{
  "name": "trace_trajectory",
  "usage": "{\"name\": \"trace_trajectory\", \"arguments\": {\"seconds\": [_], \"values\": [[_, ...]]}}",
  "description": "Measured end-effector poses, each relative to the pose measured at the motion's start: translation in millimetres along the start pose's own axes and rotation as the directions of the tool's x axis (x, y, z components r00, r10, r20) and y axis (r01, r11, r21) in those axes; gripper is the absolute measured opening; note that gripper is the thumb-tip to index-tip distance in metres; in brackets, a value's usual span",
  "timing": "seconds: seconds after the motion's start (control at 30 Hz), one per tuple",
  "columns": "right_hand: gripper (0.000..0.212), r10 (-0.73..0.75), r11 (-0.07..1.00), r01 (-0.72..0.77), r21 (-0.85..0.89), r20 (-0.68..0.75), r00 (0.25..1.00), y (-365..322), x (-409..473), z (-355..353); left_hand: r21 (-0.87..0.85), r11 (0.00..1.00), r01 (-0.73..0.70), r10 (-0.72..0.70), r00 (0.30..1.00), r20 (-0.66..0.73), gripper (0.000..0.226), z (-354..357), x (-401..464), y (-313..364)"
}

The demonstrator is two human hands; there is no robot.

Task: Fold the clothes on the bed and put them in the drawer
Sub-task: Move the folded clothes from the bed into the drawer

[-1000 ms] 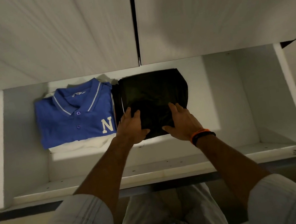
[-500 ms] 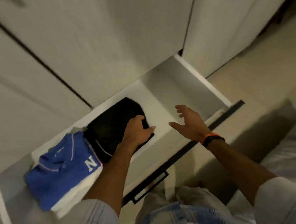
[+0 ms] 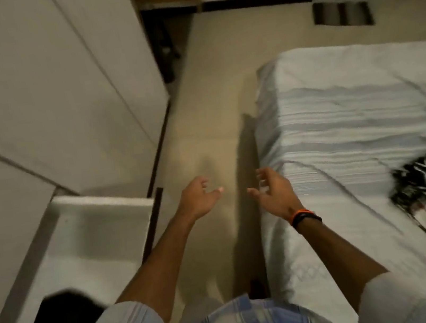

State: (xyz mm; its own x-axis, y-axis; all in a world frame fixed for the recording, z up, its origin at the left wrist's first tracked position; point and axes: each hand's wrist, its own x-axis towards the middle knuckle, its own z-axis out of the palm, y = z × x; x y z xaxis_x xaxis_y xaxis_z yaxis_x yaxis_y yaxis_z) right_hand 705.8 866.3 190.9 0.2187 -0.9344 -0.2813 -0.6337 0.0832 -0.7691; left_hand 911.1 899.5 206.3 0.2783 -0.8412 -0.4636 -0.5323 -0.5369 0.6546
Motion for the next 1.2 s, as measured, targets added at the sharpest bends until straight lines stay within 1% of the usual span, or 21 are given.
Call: {"name": "trace_trajectory", "arguments": {"seconds": [0.03, 0.1, 0.17, 0.3, 0.37, 0.4, 0.47, 0.57, 0.6, 0.63, 0.73, 0.77, 0.8, 0.87, 0.97, 1.0, 1.03, 1.07, 1.1, 1.17, 1.2], "values": [[0.056, 0.037, 0.999, -0.036, 0.025, -0.024, 0.999, 14.4, -1.2, -15.4, 0.012, 1.0, -0.023, 0.022, 0.999, 0.023, 0.059, 14.1, 8.1, 14.4], [0.055, 0.139, 0.988, -0.13, 0.082, -0.114, 0.984, 51.1, -9.3, -58.0, 0.054, 0.994, -0.094, 0.087, 0.988, 0.13, 0.06, 56.7, 23.8, 57.3], [0.056, 0.243, 0.965, -0.211, 0.155, -0.23, 0.942, 93.5, -23.5, -99.8, 0.088, 0.982, -0.165, 0.138, 0.958, 0.25, 0.061, 107.4, 35.8, 101.3], [0.056, 0.374, 0.921, -0.305, 0.244, -0.33, 0.867, 141.4, -50.6, -146.5, 0.082, 0.972, -0.22, 0.176, 0.914, 0.367, 0.06, 172.0, 48.5, 153.3], [0.055, 0.447, 0.888, -0.353, 0.296, -0.371, 0.814, 166.1, -63.7, -166.8, 0.09, 0.965, -0.247, 0.183, 0.877, 0.445, 0.059, 204.1, 48.7, 179.1], [0.055, 0.487, 0.866, -0.374, 0.332, -0.395, 0.779, 179.8, -70.5, -177.7, 0.101, 0.955, -0.279, 0.195, 0.847, 0.494, 0.058, 223.0, 49.5, 195.1], [0.054, 0.577, 0.809, -0.411, 0.421, -0.434, 0.692, 207.4, -80.8, -198.0, 0.141, 0.927, -0.349, 0.209, 0.789, 0.578, 0.058, 262.3, 54.2, 224.5], [0.053, 0.667, 0.736, -0.443, 0.512, -0.435, 0.605, 231.3, -90.1, -211.0, 0.167, 0.897, -0.409, 0.211, 0.729, 0.651, 0.061, 295.9, 63.2, 250.8], [0.053, 0.711, 0.696, -0.457, 0.554, -0.441, 0.548, 245.3, -91.5, -219.8, 0.197, 0.878, -0.437, 0.194, 0.699, 0.688, 0.061, 318.8, 69.8, 265.9], [0.053, 0.737, 0.67, -0.46, 0.583, -0.444, 0.51, 253.5, -91.2, -224.9, 0.217, 0.869, -0.445, 0.173, 0.684, 0.708, 0.06, 332.8, 76.3, 275.0], [0.051, 0.799, 0.597, -0.475, 0.647, -0.427, 0.423, 268.9, -87.1, -236.4, 0.237, 0.852, -0.467, 0.147, 0.647, 0.748, 0.056, 365.9, 92.2, 299.4], [0.051, 0.829, 0.557, -0.473, 0.683, -0.417, 0.373, 280.9, -80.6, -244.3, 0.248, 0.838, -0.486, 0.134, 0.623, 0.771, 0.056, 386.4, 102.7, 312.5], [0.051, 0.85, 0.524, -0.478, 0.705, -0.403, 0.339, 289.0, -75.0, -249.7, 0.261, 0.822, -0.506, 0.123, 0.605, 0.787, 0.056, 402.0, 111.5, 321.1], [0.052, 0.876, 0.482, -0.472, 0.738, -0.386, 0.291, 302.8, -64.1, -258.1, 0.27, 0.805, -0.528, 0.109, 0.579, 0.808, 0.056, 426.0, 124.8, 337.4], [0.051, 0.923, 0.384, -0.413, 0.825, -0.34, 0.179, 330.8, -45.3, -274.4, 0.286, 0.799, -0.529, 0.077, 0.562, 0.824, 0.053, 468.4, 147.4, 358.4], [0.049, 0.944, 0.331, -0.38, 0.864, -0.308, 0.121, 347.9, -36.8, -275.7, 0.293, 0.801, -0.522, 0.058, 0.554, 0.83, 0.054, 488.3, 157.6, 364.1], [0.046, 0.958, 0.287, -0.343, 0.895, -0.277, 0.078, 350.8, -34.2, -275.5, 0.295, 0.806, -0.514, 0.051, 0.556, 0.829, 0.057, 493.0, 159.6, 367.6], [0.043, 0.974, 0.223, -0.282, 0.933, -0.224, 0.029, 364.8, -26.5, -273.5, 0.295, 0.812, -0.504, 0.044, 0.557, 0.83, 0.061, 509.9, 166.2, 371.8], [0.042, 0.988, 0.146, -0.214, 0.966, -0.153, -0.017, 376.2, -19.2, -268.3, 0.302, 0.821, -0.484, 0.035, 0.572, 0.82, 0.065, 525.1, 172.5, 373.8], [0.043, 0.997, 0.013, -0.083, 0.996, -0.019, -0.073, 393.2, -2.8, -251.8, 0.313, 0.858, -0.408, 0.005, 0.616, 0.788, 0.074, 552.3, 178.0, 375.3], [0.048, 0.995, -0.024, -0.053, 0.998, 0.019, -0.094, 397.3, 5.6, -242.4, 0.314, 0.875, -0.368, -0.012, 0.632, 0.775, 0.076, 562.3, 178.6, 374.5]]}}
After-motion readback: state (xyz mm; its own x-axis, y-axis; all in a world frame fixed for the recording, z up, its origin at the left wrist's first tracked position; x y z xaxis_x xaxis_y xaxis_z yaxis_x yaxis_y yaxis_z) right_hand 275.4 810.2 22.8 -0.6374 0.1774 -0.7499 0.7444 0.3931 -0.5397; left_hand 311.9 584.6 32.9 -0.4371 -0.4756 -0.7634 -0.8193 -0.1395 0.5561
